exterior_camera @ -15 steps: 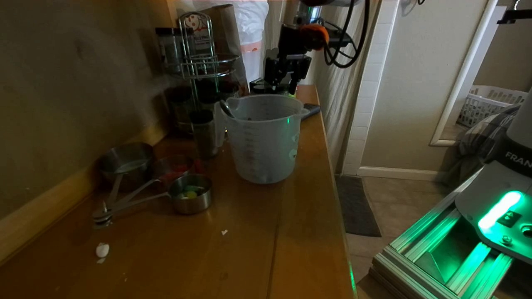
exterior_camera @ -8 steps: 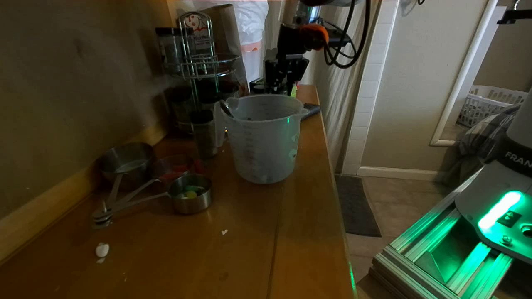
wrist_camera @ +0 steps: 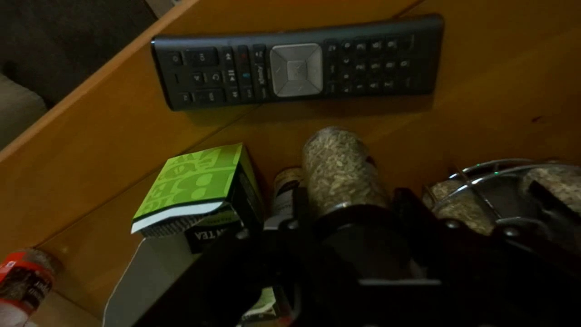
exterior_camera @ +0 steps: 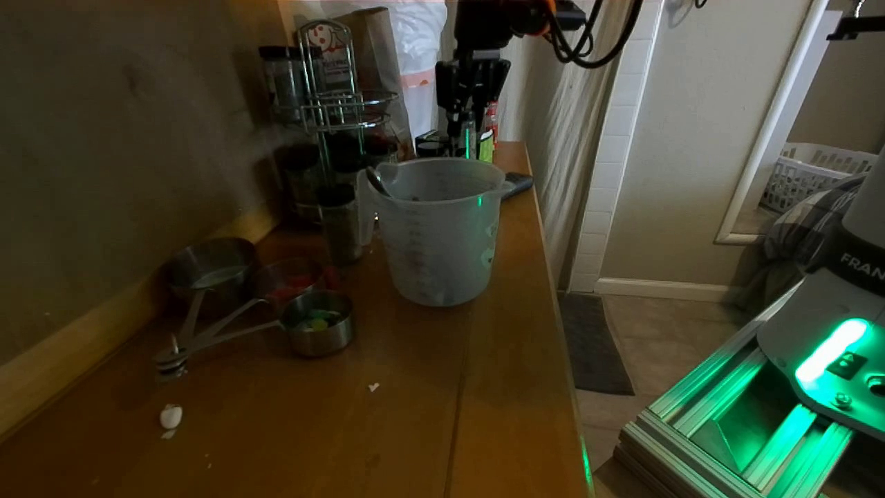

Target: Put one jar on the silver stand.

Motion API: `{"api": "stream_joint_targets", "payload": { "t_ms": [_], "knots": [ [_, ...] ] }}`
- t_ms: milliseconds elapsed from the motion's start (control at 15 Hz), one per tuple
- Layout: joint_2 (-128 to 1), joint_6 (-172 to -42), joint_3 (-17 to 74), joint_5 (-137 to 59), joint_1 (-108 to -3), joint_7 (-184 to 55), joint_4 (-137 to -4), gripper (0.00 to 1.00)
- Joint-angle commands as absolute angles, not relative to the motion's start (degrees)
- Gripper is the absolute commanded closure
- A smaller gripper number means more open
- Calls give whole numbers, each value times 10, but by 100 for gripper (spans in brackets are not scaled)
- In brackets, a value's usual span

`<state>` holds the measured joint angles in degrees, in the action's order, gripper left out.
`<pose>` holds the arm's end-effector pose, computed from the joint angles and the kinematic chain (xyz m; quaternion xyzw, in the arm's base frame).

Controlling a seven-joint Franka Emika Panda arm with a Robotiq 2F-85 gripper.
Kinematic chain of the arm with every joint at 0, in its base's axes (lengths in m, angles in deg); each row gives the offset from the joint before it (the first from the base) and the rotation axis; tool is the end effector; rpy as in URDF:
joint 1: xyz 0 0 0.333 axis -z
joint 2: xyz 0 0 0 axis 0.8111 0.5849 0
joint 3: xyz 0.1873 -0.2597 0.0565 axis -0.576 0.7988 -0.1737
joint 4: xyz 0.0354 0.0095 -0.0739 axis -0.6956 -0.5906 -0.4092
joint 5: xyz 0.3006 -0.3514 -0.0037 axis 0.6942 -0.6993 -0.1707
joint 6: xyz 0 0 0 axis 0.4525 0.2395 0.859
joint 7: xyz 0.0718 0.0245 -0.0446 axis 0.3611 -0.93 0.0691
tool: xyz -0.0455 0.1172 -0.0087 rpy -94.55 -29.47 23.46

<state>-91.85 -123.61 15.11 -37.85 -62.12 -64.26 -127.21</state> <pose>0.4774 0.1464 0.2880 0.9846 0.1265 0.1206 0.0033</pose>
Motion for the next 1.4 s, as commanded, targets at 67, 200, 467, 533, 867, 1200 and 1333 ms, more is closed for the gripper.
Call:
{"api": "stream_joint_targets", "payload": {
  "t_ms": [67,200,467,533,867,1200,1333],
  "knots": [
    [-1041,-1087,140,-389,-638,-625,-1249,76],
    [-1061,-1044,136,-387,-654,-603,-1222,76],
    [-1060,-1059,132,-376,-690,-557,-1182,76],
    [-1053,-1071,132,-371,-698,-546,-1177,76],
    [-1017,-1155,142,-340,-724,-506,-1188,76],
    [-976,-1225,159,-293,-740,-462,-1194,76],
    [-961,-1226,161,-276,-744,-448,-1191,76]
  ]
}}
